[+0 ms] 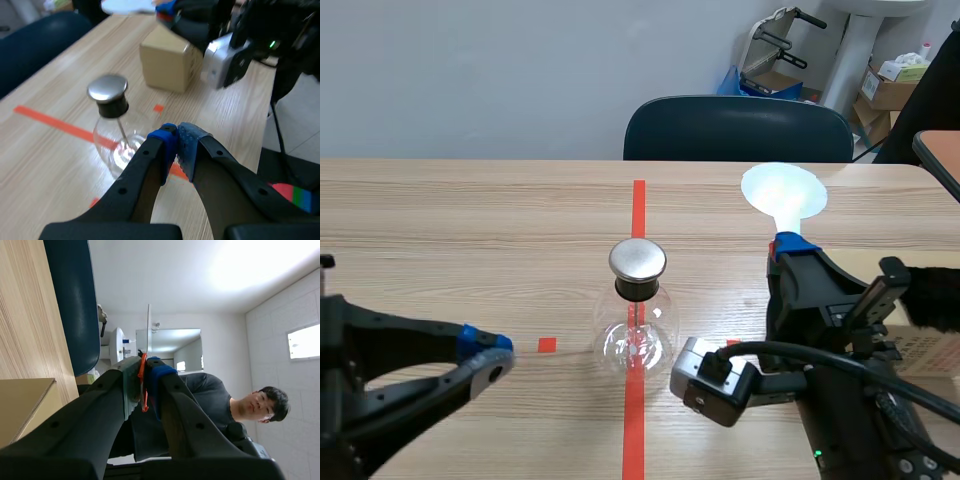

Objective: Do the electroscope experiment

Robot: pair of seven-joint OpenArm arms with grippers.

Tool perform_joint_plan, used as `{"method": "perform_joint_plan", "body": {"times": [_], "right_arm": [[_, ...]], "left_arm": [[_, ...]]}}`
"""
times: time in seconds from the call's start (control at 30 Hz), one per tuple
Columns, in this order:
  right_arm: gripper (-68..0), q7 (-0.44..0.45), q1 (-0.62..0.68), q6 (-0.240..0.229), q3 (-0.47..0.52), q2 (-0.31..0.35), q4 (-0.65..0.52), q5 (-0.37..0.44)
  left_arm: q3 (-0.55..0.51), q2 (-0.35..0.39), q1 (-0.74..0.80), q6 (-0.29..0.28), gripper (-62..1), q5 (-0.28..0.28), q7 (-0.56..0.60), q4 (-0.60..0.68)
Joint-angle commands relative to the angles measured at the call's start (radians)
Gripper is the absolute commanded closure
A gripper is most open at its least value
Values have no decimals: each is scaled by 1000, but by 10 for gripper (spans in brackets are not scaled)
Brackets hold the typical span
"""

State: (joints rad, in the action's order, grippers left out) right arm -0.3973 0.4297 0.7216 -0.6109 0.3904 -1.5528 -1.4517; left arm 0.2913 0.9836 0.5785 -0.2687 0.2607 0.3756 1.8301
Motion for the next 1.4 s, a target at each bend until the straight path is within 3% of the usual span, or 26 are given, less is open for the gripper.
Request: {"method": "perform_joint_plan", "body": {"times": [0.0, 0.17, 0.6, 1.07, 1.37], "right_arm": [[-11, -16, -19, 52, 3, 3, 2, -9], [-11, -69, -54, 47, -37, 3, 24, -9], [-11, -121, -115, 61, -91, -3, 108, -9], [-11, -121, -114, 61, -91, -3, 109, -9], [-10, -121, -114, 61, -91, -2, 109, -9]], "left_arm": [[30, -34, -47, -3, -32, -12, 15, -35], [141, -127, -185, 39, -32, -65, -36, -163], [318, -314, -455, 62, -31, -102, -36, -497], [385, -474, -604, 95, -31, -116, -59, -727], [395, -529, -653, 103, -31, -117, -60, -798]]}}
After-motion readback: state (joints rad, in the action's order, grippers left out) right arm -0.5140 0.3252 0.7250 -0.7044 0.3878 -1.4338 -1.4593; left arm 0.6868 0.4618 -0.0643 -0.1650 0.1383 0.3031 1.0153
